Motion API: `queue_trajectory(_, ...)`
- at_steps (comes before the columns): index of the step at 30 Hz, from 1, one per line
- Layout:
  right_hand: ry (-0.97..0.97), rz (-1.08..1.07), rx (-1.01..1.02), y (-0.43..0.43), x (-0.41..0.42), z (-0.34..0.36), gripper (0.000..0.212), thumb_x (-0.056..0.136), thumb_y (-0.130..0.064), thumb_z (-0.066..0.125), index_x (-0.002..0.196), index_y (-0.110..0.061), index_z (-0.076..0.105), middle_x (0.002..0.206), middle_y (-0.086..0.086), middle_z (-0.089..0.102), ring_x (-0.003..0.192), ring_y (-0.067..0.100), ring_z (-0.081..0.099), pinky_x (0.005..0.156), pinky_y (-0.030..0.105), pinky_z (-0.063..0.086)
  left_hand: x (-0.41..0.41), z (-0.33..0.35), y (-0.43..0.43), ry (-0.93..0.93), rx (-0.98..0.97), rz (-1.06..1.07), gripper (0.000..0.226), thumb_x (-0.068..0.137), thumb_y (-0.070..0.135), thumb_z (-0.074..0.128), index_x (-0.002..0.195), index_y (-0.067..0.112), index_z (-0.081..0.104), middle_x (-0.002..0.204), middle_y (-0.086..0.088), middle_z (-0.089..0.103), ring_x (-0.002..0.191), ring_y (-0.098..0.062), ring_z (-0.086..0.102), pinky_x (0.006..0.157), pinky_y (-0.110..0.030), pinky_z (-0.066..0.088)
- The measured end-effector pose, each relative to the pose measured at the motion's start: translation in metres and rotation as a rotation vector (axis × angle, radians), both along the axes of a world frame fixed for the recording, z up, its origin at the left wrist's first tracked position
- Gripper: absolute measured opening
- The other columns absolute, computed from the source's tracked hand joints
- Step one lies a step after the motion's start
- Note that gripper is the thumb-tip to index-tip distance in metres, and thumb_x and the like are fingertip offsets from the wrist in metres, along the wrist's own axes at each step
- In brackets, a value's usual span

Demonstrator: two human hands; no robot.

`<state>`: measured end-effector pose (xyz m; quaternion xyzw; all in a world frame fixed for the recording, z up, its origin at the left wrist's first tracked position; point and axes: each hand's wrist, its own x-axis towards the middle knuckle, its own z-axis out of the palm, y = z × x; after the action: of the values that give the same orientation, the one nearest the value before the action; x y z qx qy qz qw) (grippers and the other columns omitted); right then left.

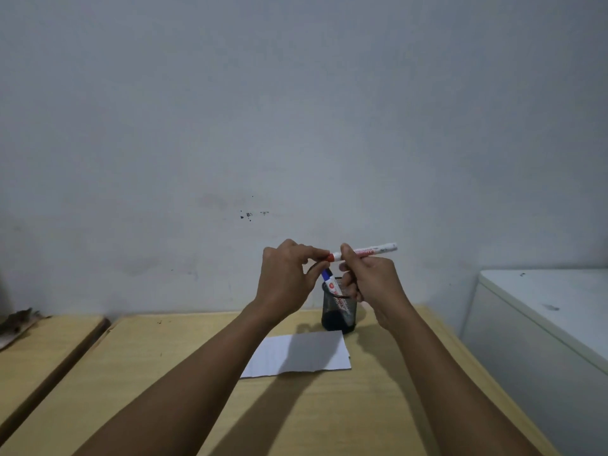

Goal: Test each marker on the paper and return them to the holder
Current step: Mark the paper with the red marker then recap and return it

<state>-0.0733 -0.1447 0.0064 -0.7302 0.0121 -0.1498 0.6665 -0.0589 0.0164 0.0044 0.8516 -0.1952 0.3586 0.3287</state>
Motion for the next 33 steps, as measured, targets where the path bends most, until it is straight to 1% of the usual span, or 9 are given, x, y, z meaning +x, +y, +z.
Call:
queue_trajectory(3, -0.206, -0.255, -0.376, -0.017, 0.015, -0.012, 0.031, 0.086, -0.045, 0.074, 0.094, -0.016, 0.065, 0.074, -0.002, 0.061, 0.061, 0.012, 0.054, 0.056, 0.026, 0.045, 0.014, 0.009, -0.005, -0.001, 0.004, 0.017, 0.021, 0.084, 0.033, 0.074, 0.105, 0.030, 0.076, 0.091, 0.006, 0.076, 0.079, -0.011, 0.059, 0.082, -0.045, 0.046)
queue_trajectory(7, -0.456, -0.195, -0.723, -0.025, 0.032, -0.019, 0.028, 0.090, -0.023, 0.075, 0.116, -0.021, 0.066, 0.103, -0.003, 0.058, 0.076, 0.006, 0.054, 0.064, 0.023, 0.048, 0.030, 0.014, -0.016, -0.045, 0.067, -0.067, 0.021, 0.083, 0.034, 0.076, 0.103, 0.028, 0.077, 0.090, 0.008, 0.076, 0.079, -0.009, 0.061, 0.087, -0.048, 0.043)
queue_trajectory(11, -0.505, -0.171, -0.618, -0.037, 0.063, -0.019, 0.008, 0.091, -0.025, 0.073, 0.097, -0.020, 0.070, 0.095, -0.004, 0.062, 0.076, 0.004, 0.059, 0.065, 0.013, 0.047, 0.050, 0.004, -0.023, 0.051, -0.095, -0.125, 0.034, 0.083, 0.048, 0.070, 0.112, 0.029, 0.071, 0.091, 0.016, 0.074, 0.079, -0.004, 0.065, 0.085, -0.051, 0.052)
queue_trajectory(15, -0.401, -0.143, -0.502, -0.046, 0.091, -0.029, 0.005, 0.094, -0.023, 0.069, 0.099, -0.020, 0.069, 0.090, -0.007, 0.068, 0.081, 0.002, 0.064, 0.066, 0.010, 0.044, 0.079, -0.024, -0.026, 0.258, -0.128, 0.075, 0.032, 0.084, 0.053, 0.066, 0.104, 0.029, 0.070, 0.085, 0.017, 0.072, 0.080, -0.005, 0.066, 0.089, -0.048, 0.051)
queue_trajectory(19, -0.297, -0.127, -0.508, -0.054, 0.109, -0.046, 0.029, 0.098, -0.020, 0.063, 0.127, -0.016, 0.060, 0.090, -0.001, 0.068, 0.081, 0.011, 0.064, 0.066, 0.018, 0.047, 0.099, -0.055, -0.033, 0.469, -0.134, 0.200, 0.042, 0.081, 0.060, 0.064, 0.107, 0.027, 0.069, 0.094, 0.013, 0.074, 0.096, -0.013, 0.065, 0.091, -0.043, 0.040)
queue_trajectory(21, -0.270, -0.106, -0.549, -0.055, 0.115, -0.055, 0.044, 0.098, -0.019, 0.063, 0.140, -0.024, 0.047, 0.087, -0.005, 0.065, 0.078, 0.005, 0.063, 0.069, 0.025, 0.050, 0.106, -0.064, -0.039, 0.517, -0.148, 0.203, 0.046, 0.080, 0.062, 0.065, 0.110, 0.027, 0.068, 0.097, 0.011, 0.074, 0.099, -0.014, 0.064, 0.091, -0.043, 0.037)
queue_trajectory(25, -0.250, -0.081, -0.749, -0.053, 0.126, -0.078, 0.063, 0.101, -0.027, 0.059, 0.149, -0.046, 0.023, 0.093, -0.004, 0.068, 0.083, 0.014, 0.066, 0.071, 0.035, 0.059, 0.117, -0.073, -0.050, 0.527, -0.216, 0.197, 0.042, 0.081, 0.052, 0.071, 0.111, 0.024, 0.069, 0.100, 0.007, 0.075, 0.095, -0.015, 0.065, 0.092, -0.043, 0.040)
queue_trajectory(29, -0.231, -0.070, -0.814, -0.054, 0.135, -0.091, 0.049, 0.099, -0.030, 0.059, 0.142, -0.042, 0.038, 0.091, -0.005, 0.066, 0.085, 0.016, 0.065, 0.070, 0.041, 0.060, 0.127, -0.074, -0.055, 0.547, -0.285, 0.147, 0.022, 0.079, 0.041, 0.076, 0.098, 0.030, 0.071, 0.082, 0.016, 0.067, 0.086, -0.010, 0.067, 0.092, -0.049, 0.048)
queue_trajectory(33, -0.210, -0.063, -0.802, -0.054, 0.140, -0.093, 0.048, 0.097, -0.031, 0.060, 0.143, -0.035, 0.046, 0.089, -0.005, 0.065, 0.087, 0.017, 0.062, 0.069, 0.039, 0.057, 0.134, -0.072, -0.063, 0.569, -0.346, 0.063, 0.018, 0.080, 0.035, 0.076, 0.098, 0.031, 0.073, 0.081, 0.017, 0.067, 0.086, -0.011, 0.068, 0.089, -0.052, 0.051)
